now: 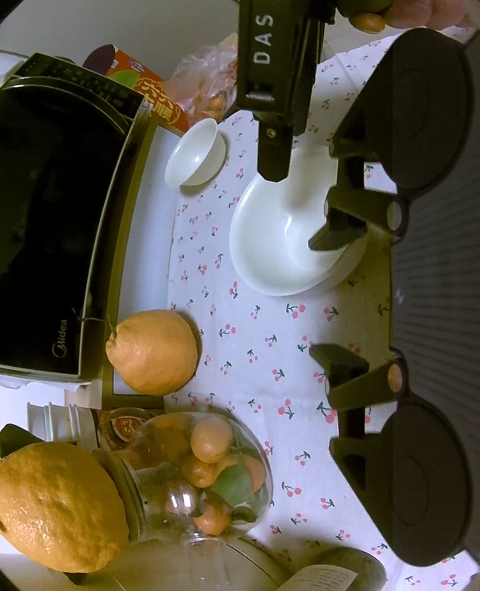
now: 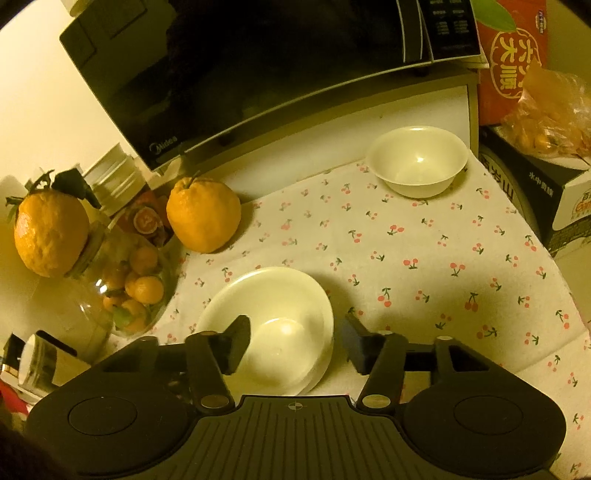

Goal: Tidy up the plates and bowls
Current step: 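Lower the second bowl into the first bowl and open both grippers, then withdraw both grippers from the stacked bowls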

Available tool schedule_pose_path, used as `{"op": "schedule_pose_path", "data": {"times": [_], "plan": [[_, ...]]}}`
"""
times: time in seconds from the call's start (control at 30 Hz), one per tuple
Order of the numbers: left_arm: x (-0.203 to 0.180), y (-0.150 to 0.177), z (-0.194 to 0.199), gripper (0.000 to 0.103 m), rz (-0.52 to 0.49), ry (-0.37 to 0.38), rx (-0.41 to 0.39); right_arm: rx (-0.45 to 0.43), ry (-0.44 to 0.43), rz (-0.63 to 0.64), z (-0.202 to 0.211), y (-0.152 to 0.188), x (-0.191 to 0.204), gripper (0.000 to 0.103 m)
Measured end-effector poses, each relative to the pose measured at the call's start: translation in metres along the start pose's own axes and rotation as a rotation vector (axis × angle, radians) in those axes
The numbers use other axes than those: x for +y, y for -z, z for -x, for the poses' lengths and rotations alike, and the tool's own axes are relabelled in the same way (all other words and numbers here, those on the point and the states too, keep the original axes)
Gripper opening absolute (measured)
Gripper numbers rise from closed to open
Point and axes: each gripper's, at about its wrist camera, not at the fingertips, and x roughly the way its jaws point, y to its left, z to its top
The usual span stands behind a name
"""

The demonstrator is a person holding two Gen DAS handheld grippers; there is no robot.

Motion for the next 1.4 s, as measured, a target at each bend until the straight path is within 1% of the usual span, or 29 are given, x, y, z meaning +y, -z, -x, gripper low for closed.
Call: {"op": "schedule_pose_path", "data": {"times": [0.03,0.07,0.13,0.23,0.27,0.33,0.4,0.53,0.7,0.87,1.0,1.23,1.4], "plan": [[0.0,0.0,0.0,0.063,0.001,0.002,-0.001,-0.002,-0.001,-0.004,0.001,0.0,0.0,0.066],[0.0,0.0,0.001,0.065,0.002,0.004,-0.002,-0.005,-0.002,-0.008,0.001,-0.001,-0.001,0.067],[0.0,-0.002,0.002,0.076,0.006,0.011,-0.006,-0.006,-0.003,-0.01,0.002,-0.002,-0.002,0.069],[-0.001,-0.004,0.006,0.085,0.009,0.023,-0.014,-0.005,-0.008,-0.021,0.005,-0.004,-0.006,0.072],[-0.002,-0.004,0.007,0.087,0.008,0.025,-0.014,-0.008,-0.01,-0.024,0.007,-0.005,-0.007,0.073],[-0.003,-0.005,0.009,0.092,0.005,0.027,-0.016,-0.021,-0.016,-0.03,0.013,-0.008,-0.011,0.079],[-0.005,-0.005,0.012,0.095,0.0,0.027,-0.014,-0.038,-0.029,-0.025,0.021,-0.01,-0.015,0.085],[-0.01,-0.004,0.018,0.097,-0.017,0.026,-0.009,-0.051,-0.03,-0.015,0.031,-0.011,-0.023,0.09],[-0.016,-0.005,0.029,0.099,-0.051,0.025,-0.034,-0.046,-0.004,-0.014,0.039,-0.015,-0.035,0.091],[-0.02,-0.011,0.035,0.101,-0.051,0.024,-0.042,-0.068,-0.013,-0.001,0.054,-0.023,-0.042,0.091],[-0.025,-0.018,0.038,0.102,-0.048,0.033,-0.05,-0.097,-0.008,0.002,0.063,-0.032,-0.046,0.093],[-0.036,-0.039,0.038,0.103,-0.098,0.019,-0.066,-0.119,-0.018,-0.056,0.063,-0.049,-0.055,0.093],[-0.036,-0.055,0.028,0.103,-0.082,0.028,-0.067,-0.138,-0.029,-0.08,0.057,-0.06,-0.061,0.093]]}}
